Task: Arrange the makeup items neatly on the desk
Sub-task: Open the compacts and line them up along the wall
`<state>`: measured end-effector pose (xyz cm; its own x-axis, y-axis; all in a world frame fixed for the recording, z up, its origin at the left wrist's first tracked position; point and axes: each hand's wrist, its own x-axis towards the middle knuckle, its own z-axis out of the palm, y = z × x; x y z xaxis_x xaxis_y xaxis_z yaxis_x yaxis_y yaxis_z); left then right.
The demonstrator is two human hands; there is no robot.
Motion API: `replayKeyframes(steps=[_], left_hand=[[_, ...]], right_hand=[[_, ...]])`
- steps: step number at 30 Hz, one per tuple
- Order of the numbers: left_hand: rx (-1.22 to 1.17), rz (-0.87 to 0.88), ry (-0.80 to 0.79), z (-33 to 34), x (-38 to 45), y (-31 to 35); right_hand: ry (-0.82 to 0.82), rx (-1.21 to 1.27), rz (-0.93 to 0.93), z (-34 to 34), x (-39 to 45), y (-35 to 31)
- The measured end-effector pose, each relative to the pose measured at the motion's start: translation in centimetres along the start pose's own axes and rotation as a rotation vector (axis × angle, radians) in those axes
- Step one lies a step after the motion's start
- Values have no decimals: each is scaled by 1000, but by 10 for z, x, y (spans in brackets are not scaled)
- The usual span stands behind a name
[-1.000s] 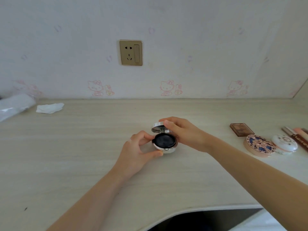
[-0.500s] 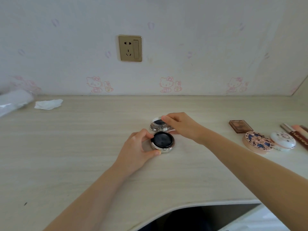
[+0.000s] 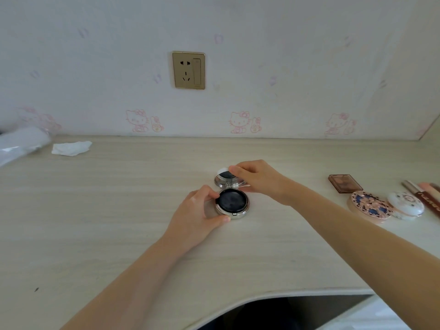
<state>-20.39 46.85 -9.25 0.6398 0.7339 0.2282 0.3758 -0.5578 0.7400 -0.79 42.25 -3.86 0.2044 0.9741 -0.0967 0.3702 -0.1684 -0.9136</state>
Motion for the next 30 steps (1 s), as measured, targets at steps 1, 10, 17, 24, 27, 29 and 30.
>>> replayKeyframes(steps=[1, 10, 17, 24, 27, 29, 30], left_hand=[[2, 3, 0, 0, 0, 0], [44, -1, 37, 1, 1, -1], [-6, -6, 52, 4, 1, -1], [76, 60, 35, 6, 10, -3], [118, 46, 14, 2, 21, -5], [133, 47, -7, -1, 31, -8], [137, 50, -12, -2, 36, -9]], right_hand=[[0, 17, 9, 0, -1, 0], [239, -9, -1, 8, -23, 14], [188, -269, -87, 28, -51, 39], [219, -391, -204, 34, -41, 38], [204, -405, -203, 31, -26, 37], [208, -390, -216, 29, -15, 36], [210, -388, -227, 28, -9, 35]])
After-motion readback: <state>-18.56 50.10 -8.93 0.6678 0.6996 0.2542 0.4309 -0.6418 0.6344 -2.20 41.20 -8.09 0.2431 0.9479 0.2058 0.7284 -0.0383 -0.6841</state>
